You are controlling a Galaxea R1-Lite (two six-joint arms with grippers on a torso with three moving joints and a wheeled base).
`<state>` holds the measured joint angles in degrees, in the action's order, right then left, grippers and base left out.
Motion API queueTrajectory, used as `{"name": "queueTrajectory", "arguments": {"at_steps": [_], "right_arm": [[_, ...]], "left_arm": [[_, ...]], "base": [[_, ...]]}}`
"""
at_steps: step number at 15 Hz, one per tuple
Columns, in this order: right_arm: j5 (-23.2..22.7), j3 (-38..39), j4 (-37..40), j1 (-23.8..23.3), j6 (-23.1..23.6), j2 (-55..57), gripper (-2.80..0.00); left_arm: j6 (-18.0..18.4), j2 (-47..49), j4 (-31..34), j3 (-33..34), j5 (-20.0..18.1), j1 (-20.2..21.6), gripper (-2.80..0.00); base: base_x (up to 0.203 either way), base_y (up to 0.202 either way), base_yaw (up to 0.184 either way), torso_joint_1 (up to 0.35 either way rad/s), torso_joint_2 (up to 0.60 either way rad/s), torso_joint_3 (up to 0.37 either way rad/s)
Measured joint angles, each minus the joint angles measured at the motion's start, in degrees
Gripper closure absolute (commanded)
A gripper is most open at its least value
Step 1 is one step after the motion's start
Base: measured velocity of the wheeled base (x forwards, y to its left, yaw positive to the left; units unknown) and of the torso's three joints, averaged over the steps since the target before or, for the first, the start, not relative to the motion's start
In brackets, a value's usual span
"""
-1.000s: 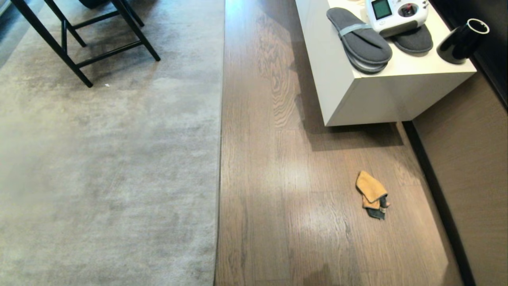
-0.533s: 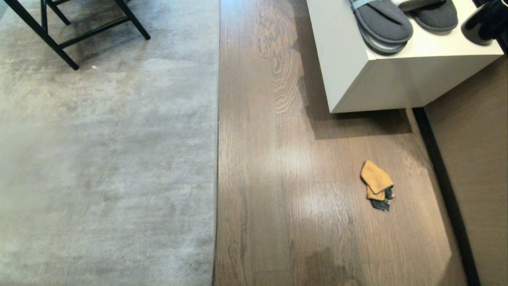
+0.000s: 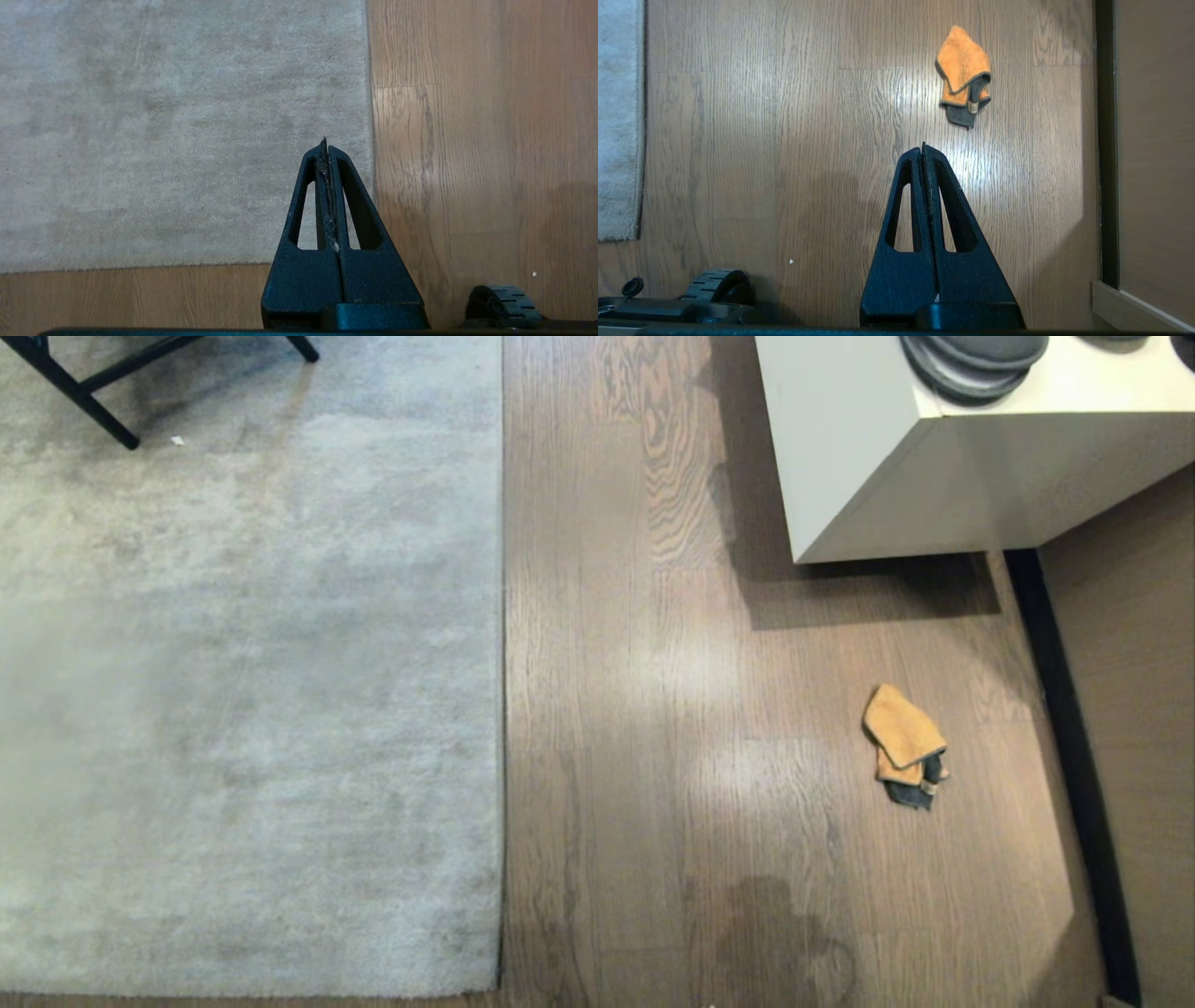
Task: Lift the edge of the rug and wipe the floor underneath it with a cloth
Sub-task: Pick up the rag
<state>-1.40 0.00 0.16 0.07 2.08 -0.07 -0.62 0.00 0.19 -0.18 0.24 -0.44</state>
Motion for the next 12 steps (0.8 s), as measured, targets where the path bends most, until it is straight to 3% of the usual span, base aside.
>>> {"name": "queueTrajectory", "arguments": {"at_steps": [12], "right_arm": [[0.0,0.0,0.0,0.0,0.0,0.0,0.0]], "left_arm": [[0.0,0.0,0.0,0.0,0.0,0.0,0.0]], "base": [[0.0,0.0,0.0,0.002,0.0,-0.198]]}}
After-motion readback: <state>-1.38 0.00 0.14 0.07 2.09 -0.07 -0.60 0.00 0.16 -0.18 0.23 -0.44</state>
